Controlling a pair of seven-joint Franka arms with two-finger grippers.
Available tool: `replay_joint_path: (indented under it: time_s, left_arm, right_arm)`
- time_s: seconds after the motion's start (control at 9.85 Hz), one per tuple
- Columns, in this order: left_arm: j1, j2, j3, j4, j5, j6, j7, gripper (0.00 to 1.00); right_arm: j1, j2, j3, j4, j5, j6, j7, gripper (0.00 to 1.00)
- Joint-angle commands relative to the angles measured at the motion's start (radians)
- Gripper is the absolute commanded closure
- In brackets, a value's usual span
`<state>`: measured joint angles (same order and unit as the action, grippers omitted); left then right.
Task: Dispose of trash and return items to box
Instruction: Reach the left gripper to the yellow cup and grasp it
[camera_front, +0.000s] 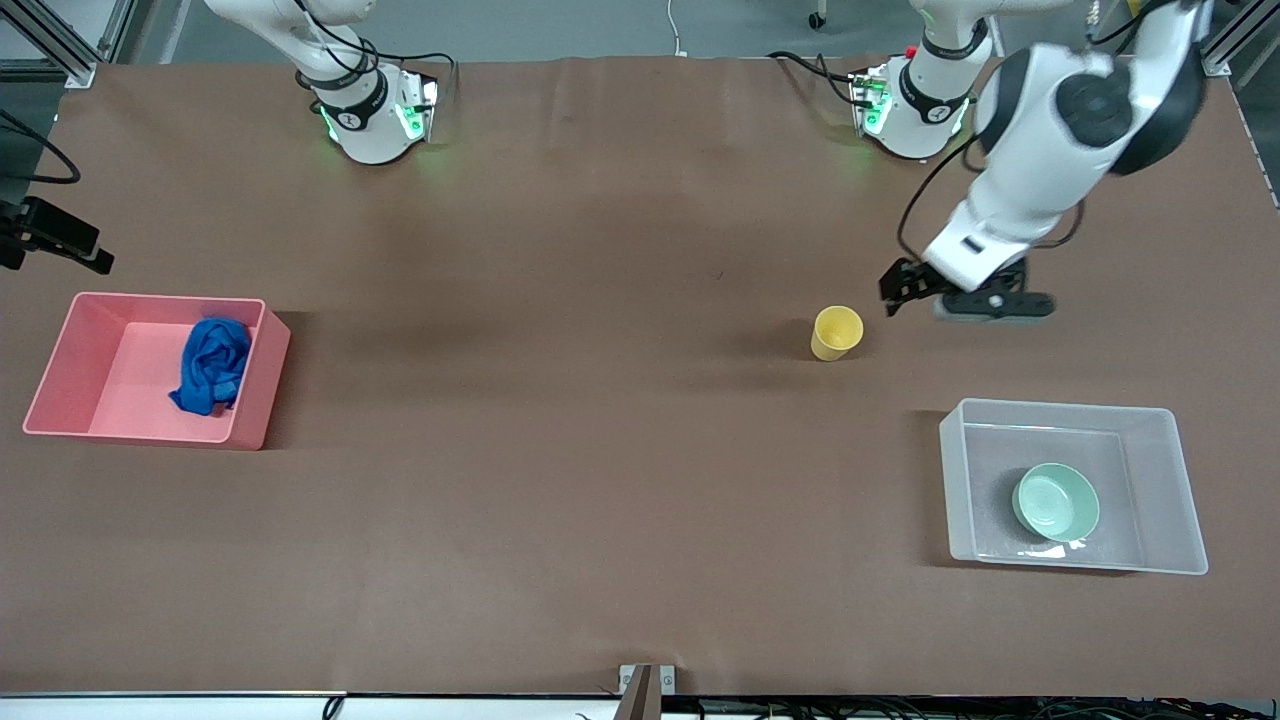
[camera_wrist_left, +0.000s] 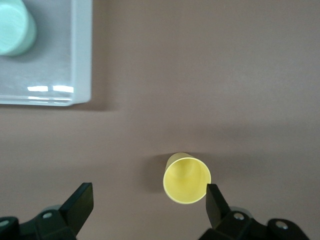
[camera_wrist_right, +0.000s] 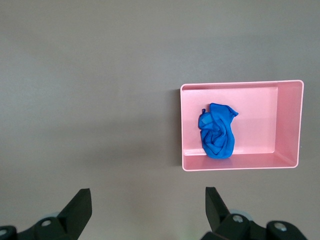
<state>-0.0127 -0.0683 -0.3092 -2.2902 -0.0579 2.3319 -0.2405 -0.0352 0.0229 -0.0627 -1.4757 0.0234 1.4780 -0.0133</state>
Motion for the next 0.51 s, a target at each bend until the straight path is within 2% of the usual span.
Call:
replay_joint_path:
  time_s: [0.0, 0.2, 0.41]
  left_arm:
    - [-0.001, 0.158, -0.014, -0.024, 0.020, 0.125, -0.019, 0.05]
    - [-0.004, 0.200, -0.024, -0.119, 0.021, 0.267, -0.016, 0.07]
    - [-0.018, 0.249, -0.024, -0.160, 0.062, 0.313, -0.019, 0.14]
  right_arm:
    - [0.000, -0.024, -0.002, -0.025, -0.014, -0.002, -0.007, 0.00]
    - [-0.003, -0.024, -0.002, -0.025, -0.014, -0.004, -0.007, 0.00]
    - [-0.003, -0.024, -0.002, -0.025, -0.013, -0.005, -0.008, 0.00]
